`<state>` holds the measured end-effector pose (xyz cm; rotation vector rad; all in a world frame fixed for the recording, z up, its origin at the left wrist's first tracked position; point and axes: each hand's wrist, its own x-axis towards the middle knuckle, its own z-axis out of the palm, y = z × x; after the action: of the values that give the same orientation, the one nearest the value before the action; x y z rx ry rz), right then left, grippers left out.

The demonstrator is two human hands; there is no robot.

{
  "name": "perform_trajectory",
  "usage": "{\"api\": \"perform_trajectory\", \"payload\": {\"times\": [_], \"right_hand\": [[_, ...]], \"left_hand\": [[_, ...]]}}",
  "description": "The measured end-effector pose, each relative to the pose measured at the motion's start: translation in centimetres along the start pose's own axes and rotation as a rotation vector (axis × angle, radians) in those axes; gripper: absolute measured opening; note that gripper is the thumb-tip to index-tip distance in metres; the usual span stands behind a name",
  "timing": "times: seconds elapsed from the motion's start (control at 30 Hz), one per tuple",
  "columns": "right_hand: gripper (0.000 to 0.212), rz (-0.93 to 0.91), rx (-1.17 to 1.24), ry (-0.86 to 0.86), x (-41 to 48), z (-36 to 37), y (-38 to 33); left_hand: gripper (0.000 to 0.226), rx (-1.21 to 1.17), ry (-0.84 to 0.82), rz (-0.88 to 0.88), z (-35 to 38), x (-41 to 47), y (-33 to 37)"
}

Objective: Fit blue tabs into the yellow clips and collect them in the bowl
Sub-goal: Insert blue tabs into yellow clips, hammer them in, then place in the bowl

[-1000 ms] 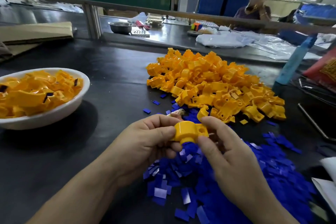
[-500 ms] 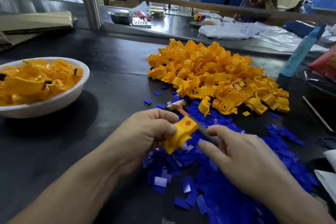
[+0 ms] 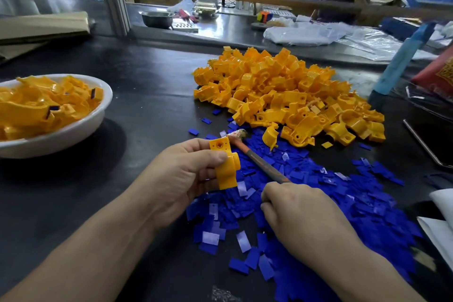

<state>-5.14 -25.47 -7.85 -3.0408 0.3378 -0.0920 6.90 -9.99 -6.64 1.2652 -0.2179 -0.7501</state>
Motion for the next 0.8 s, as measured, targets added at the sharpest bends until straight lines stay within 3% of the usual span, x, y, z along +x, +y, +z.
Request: {"api": "perform_trajectory", "payload": {"times": [0.1,0.23,0.37,0.43,0.63,0.8], "right_hand": [[0.013,-0.016,0.122,0.101,0.1,-0.1,0.1],[0.008,0.027,0.484,0.259,0.0,-1.0,0.1],[0.016,0.144,1.037,0.23,-0.1,-1.8,-0.1],[0.013,0.155,1.191,0.214,-0.1,-2.0,-0.2],[0.013,0.152,1.383,0.152,0.1,-2.0,-0.2],[0.015,0.091,1.212,0.257,-0.1,-1.8,-0.5]], "left_hand": [[0.04,0.026,0.02,0.003,0.0,0.1,-0.2],[0.043,0.092,0.01,0.006,0.2,0.0,-0.4],[0.042,0.188,-0.043,0.033,0.9,-0.5,-1.1],[0.041,0.226,-0.075,0.052,1.2,-0.7,-1.3],[0.035,0.291,-0.119,0.067,1.6,-1.1,-1.6],[0.025,0.356,-0.138,0.038,1.8,-1.1,-1.9]]}}
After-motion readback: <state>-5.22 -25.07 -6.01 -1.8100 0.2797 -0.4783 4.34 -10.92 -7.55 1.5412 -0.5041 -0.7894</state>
